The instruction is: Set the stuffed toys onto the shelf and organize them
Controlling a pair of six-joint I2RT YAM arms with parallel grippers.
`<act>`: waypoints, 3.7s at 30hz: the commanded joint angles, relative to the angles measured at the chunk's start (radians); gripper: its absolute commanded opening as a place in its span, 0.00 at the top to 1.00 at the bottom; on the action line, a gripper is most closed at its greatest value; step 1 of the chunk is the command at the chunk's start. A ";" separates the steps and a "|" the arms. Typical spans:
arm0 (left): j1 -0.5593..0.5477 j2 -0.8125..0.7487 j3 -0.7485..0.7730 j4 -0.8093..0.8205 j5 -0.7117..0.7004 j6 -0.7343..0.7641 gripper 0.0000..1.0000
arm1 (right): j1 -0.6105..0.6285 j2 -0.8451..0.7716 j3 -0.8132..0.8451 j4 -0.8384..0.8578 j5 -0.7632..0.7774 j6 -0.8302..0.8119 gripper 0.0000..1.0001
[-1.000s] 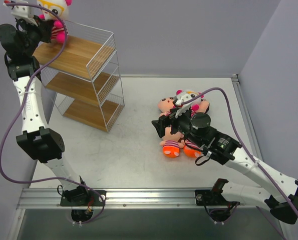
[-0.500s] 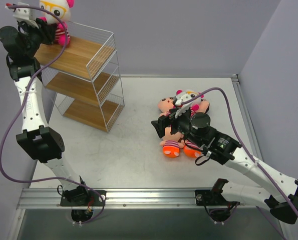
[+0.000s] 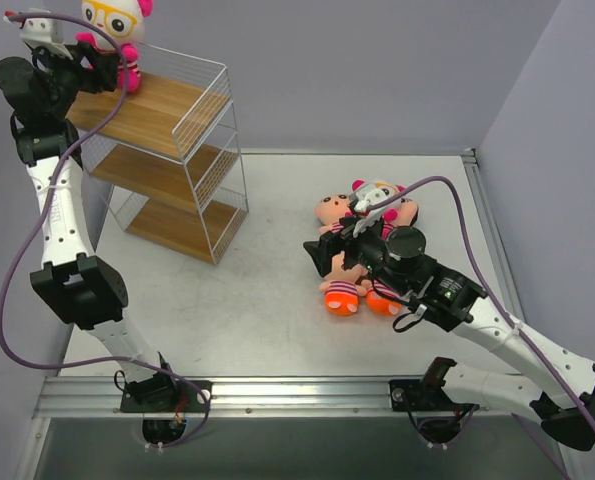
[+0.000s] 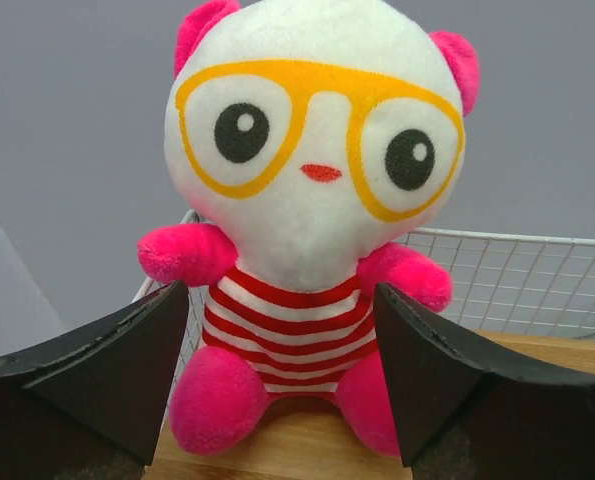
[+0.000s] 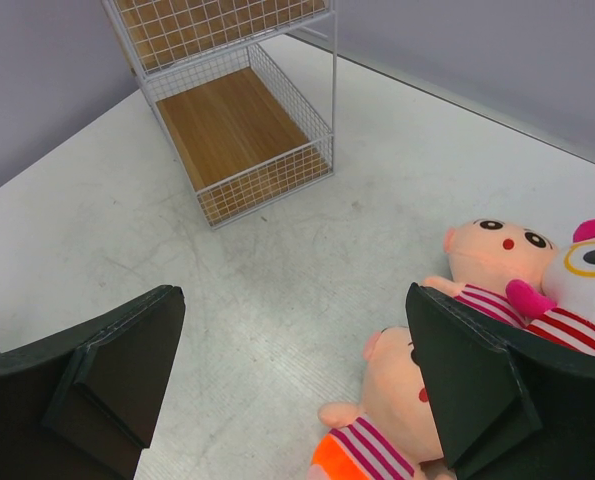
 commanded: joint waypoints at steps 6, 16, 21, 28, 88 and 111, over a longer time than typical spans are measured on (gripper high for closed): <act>0.012 -0.105 -0.019 0.053 -0.001 -0.033 0.10 | -0.002 -0.021 0.017 0.029 -0.015 -0.010 0.00; 0.014 -0.256 -0.140 0.007 -0.057 -0.148 0.03 | -0.003 0.008 0.088 -0.059 0.079 0.003 0.00; 0.009 -0.430 -0.249 -0.161 -0.110 -0.191 0.06 | -0.014 0.062 0.132 -0.151 0.200 0.016 0.00; -0.124 -0.651 -0.333 -0.488 -0.300 -0.147 0.06 | -0.282 0.149 0.203 -0.229 0.164 0.153 0.01; -0.854 -1.074 -1.054 -0.523 -0.378 -0.328 0.06 | -0.827 0.400 -0.003 0.300 -0.398 0.383 1.00; -1.417 -0.538 -0.743 -0.318 -1.097 -0.328 0.13 | -0.246 0.033 -0.119 0.245 0.294 0.619 1.00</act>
